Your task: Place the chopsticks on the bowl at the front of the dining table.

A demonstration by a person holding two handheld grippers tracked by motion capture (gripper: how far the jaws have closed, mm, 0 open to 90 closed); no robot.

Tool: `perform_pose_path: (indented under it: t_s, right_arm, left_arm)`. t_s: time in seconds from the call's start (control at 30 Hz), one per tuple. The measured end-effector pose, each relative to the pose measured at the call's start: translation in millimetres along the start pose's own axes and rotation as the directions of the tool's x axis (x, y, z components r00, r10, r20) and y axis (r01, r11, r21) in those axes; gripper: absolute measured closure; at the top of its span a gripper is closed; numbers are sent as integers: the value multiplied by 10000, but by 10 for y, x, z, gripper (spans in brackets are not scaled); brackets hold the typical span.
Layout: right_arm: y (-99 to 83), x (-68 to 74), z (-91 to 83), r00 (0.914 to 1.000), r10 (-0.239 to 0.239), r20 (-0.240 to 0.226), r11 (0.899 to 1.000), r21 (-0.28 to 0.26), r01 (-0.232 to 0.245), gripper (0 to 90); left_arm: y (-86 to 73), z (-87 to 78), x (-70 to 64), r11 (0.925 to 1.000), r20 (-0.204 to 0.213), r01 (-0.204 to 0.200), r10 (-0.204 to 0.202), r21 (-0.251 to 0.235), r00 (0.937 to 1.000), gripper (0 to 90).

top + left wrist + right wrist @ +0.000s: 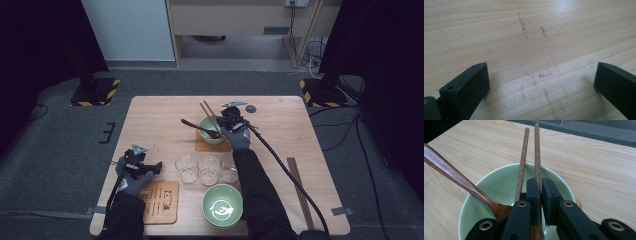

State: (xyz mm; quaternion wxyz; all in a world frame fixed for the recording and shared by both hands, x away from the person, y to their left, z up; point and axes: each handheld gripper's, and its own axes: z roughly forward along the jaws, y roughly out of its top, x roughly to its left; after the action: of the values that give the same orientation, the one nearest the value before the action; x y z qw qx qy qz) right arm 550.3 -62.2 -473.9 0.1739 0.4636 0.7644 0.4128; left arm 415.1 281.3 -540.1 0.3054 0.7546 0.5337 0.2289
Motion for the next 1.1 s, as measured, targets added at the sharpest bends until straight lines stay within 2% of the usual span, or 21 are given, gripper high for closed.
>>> perform_pose_path:
  t_s: [0.3, 0.63, 0.73, 0.87, 1.1]
  right_arm:
    - [2, -12, 5, 9999, 86, -81, 10000, -42, -86, 831]
    - [12, -22, -30, 10000, -51, -16, 9999, -142, 51, 698]
    - [36, -27, -85, 9999, -126, 64, 9993, -356, 128, 641]
    - [92, -13, -177, 9998, -194, 70, 9954, -934, 199, 511]
    - [177, 11, -328, 9995, -281, 123, 9866, -1604, 297, 431]
  left_arm:
    - [0, 0, 0, 10000, -1, -1, 1, 0, 10000, 0]
    - [0, 0, 0, 10000, 1, 0, 0, 0, 10000, 0]
    - [0, 0, 0, 10000, 0, 2, -2, 1, 10000, 0]
    - [0, 0, 0, 10000, 0, 2, -2, -1, 10000, 0]
    - [0, 0, 0, 10000, 0, 1, -1, 0, 10000, 0]
